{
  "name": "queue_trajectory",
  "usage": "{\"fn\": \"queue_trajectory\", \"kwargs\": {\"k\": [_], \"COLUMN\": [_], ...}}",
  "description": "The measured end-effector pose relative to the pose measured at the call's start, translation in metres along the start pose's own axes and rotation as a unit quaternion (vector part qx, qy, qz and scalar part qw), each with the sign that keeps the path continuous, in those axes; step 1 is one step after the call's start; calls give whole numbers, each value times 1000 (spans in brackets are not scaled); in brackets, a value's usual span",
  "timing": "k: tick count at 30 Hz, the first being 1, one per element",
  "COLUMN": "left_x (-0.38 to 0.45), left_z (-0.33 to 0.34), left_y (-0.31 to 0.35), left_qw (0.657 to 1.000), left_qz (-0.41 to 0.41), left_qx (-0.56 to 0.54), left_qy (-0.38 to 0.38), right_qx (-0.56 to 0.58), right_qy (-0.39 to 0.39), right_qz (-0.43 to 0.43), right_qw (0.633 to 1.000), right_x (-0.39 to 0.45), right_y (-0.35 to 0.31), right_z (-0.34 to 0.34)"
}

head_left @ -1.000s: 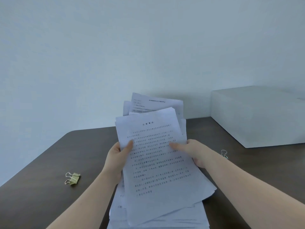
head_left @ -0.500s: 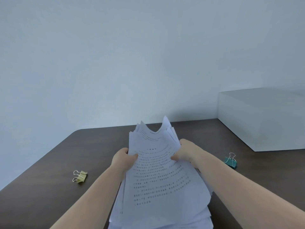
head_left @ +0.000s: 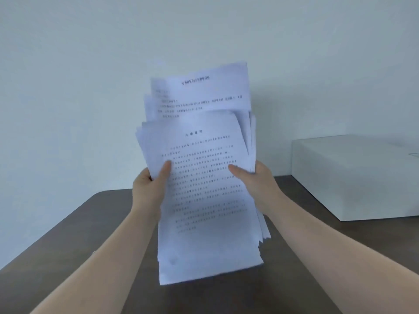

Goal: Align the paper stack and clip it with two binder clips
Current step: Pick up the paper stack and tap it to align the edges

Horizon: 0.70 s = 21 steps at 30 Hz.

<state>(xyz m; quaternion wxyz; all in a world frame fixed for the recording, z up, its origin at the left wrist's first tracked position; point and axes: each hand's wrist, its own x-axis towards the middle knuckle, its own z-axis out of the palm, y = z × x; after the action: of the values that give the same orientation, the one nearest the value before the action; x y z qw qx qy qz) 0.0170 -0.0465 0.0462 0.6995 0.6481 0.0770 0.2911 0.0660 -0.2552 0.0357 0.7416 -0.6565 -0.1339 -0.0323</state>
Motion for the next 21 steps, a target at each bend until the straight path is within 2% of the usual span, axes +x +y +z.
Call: {"fn": "queue_trajectory", "kwargs": {"k": [5, 11, 13, 17, 21], "left_x": [7, 6, 2, -3, 4], "left_z": [3, 1, 4, 7, 5], "left_y": [21, 30, 31, 18, 11], "left_qw": [999, 997, 996, 999, 998], "left_qz": [-1, 50, 44, 12, -23], "left_qx": [-36, -60, -76, -22, 1], "left_qy": [-3, 14, 1, -36, -52], "right_qx": [30, 50, 52, 24, 4], "right_qy": [23, 16, 9, 0, -14], "right_qz": [-25, -69, -60, -20, -27], "right_qw": [999, 996, 997, 1000, 1000], "right_x": [6, 2, 1, -1, -2], "right_y": [-17, -27, -28, -20, -15], "right_z": [5, 9, 9, 7, 2]}}
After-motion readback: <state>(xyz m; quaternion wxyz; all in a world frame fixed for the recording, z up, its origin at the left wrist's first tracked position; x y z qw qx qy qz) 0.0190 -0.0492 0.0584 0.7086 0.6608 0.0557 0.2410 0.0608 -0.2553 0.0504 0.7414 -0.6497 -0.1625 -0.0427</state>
